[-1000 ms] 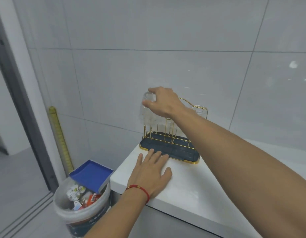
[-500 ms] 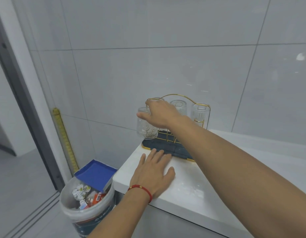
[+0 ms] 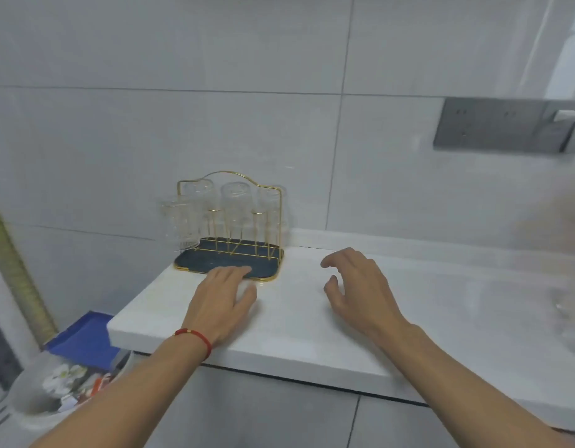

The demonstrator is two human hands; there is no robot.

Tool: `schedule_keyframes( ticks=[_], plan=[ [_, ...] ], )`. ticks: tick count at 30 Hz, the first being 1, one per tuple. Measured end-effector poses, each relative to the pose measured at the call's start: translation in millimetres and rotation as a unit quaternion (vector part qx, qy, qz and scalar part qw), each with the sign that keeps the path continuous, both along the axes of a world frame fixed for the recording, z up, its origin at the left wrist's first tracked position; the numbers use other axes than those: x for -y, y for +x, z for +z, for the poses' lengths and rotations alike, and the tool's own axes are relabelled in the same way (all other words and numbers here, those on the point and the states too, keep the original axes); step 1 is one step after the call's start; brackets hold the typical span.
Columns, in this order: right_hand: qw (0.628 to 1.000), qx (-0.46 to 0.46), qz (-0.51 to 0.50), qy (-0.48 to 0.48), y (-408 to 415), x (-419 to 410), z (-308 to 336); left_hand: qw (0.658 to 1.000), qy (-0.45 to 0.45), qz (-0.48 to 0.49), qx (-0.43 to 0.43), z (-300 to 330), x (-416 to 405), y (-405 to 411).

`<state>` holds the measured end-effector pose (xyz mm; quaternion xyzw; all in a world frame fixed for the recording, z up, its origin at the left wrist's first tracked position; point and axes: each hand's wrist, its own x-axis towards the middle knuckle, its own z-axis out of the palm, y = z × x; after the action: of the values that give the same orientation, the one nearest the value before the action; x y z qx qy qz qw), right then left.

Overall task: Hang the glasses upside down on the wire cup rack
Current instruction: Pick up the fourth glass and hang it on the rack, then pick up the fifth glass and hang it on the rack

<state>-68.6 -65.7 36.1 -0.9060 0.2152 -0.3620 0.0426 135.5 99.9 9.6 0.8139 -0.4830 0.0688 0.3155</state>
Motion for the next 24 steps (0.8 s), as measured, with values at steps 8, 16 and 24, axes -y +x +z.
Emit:
schedule_keyframes(
  ticks=[8, 16, 24],
  plan=[
    [0.916, 0.224, -0.285, 0.172, -155.8, 48.8, -26.6, 0.982, -0.064, -0.165, -0.06, 6.7, 121.8, -170.1],
    [0.768, 0.389, -0.48, 0.167, -227.1, 78.2, -31.3, 0.969, 0.009, -0.244, 0.036, -8.3, 160.6, -241.6],
    [0.762, 0.324, -0.501, 0.253, -233.1, 108.8, -33.9, 0.969, -0.015, -0.244, -0.029, -11.7, 160.8, -237.8]
  ],
)
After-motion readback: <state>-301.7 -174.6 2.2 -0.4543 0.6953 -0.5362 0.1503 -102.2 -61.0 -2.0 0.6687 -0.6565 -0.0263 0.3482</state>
